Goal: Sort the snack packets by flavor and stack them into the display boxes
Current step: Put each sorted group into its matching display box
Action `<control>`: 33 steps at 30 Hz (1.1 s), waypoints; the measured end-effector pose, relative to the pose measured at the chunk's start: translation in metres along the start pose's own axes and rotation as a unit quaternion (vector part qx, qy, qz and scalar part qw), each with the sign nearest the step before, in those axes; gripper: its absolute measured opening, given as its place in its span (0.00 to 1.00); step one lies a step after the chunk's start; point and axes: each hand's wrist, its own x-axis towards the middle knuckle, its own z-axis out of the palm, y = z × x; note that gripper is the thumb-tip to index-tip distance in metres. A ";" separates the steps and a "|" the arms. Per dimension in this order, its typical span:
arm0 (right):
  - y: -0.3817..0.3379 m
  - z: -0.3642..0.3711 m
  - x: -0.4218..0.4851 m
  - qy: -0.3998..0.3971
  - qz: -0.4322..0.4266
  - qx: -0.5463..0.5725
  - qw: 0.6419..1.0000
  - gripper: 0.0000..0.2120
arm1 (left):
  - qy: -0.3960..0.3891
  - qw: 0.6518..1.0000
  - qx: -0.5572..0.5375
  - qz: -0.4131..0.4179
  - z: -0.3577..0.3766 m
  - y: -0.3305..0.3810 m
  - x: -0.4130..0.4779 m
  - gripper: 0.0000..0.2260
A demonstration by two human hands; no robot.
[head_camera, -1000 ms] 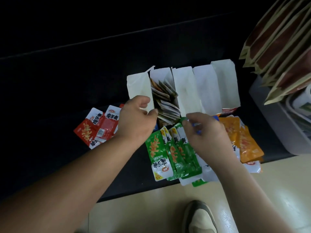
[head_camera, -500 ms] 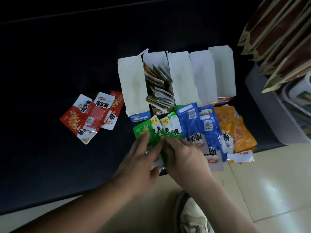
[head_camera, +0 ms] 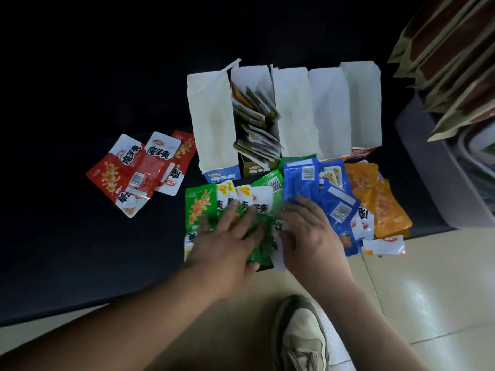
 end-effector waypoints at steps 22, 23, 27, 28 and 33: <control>0.040 -0.017 0.008 0.036 -0.045 -0.012 0.998 0.20 | -0.010 1.000 0.010 -0.021 0.019 -0.002 -0.008 0.35; 0.039 -0.018 0.008 0.038 -0.040 -0.023 0.998 0.19 | -0.011 1.000 0.009 -0.027 0.019 -0.008 -0.013 0.34; 0.029 -0.016 0.007 0.047 -0.023 -0.061 0.997 0.16 | 0.039 0.999 -0.026 -0.026 0.018 -0.021 -0.018 0.31; 0.028 -0.015 0.006 0.049 -0.023 -0.068 0.996 0.16 | 0.055 0.998 -0.029 -0.021 0.014 -0.018 -0.018 0.29; 0.028 -0.017 0.006 0.025 -0.038 -0.076 0.996 0.21 | 0.043 0.995 -0.039 0.086 0.011 0.010 0.001 0.29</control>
